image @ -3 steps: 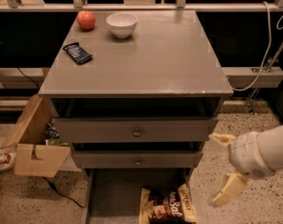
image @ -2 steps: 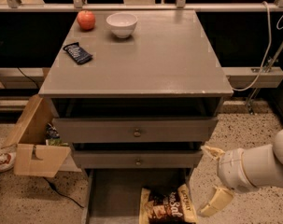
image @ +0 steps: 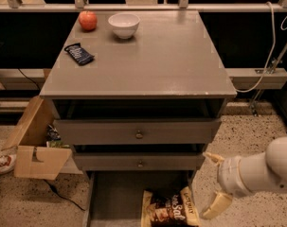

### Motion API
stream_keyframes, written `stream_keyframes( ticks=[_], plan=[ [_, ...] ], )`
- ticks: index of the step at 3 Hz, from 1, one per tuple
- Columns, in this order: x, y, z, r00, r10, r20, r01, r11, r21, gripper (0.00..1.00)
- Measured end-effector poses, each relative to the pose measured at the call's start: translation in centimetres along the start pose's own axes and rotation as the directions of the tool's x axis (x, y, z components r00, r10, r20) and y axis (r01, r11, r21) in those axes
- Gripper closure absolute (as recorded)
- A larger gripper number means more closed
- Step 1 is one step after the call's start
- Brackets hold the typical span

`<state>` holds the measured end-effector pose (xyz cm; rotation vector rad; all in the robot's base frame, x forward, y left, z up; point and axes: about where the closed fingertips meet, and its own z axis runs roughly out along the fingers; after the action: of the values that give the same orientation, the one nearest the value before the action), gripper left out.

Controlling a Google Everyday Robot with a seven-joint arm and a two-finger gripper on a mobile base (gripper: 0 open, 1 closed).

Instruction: Pick brown chip bag from bottom drawer and place on counter

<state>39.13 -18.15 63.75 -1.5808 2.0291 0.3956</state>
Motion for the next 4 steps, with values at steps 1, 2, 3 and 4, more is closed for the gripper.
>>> stream_keyframes(
  ticks=[1,2,3,4],
  plan=[
    [3.7,-1.1,3.6,0.999,-0.019,-0.030,0.020,0.9997,0.017,0.00],
    [7.7,-2.2,7.5,0.998,-0.018,-0.066,0.020,0.9993,0.032,0.00],
    [11.6,-2.9,10.5,0.997,0.008,-0.072,-0.006,0.9996,0.027,0.00],
    [15.3,-3.2,14.7,0.998,0.069,-0.008,-0.069,0.9976,-0.006,0.00]
  ],
)
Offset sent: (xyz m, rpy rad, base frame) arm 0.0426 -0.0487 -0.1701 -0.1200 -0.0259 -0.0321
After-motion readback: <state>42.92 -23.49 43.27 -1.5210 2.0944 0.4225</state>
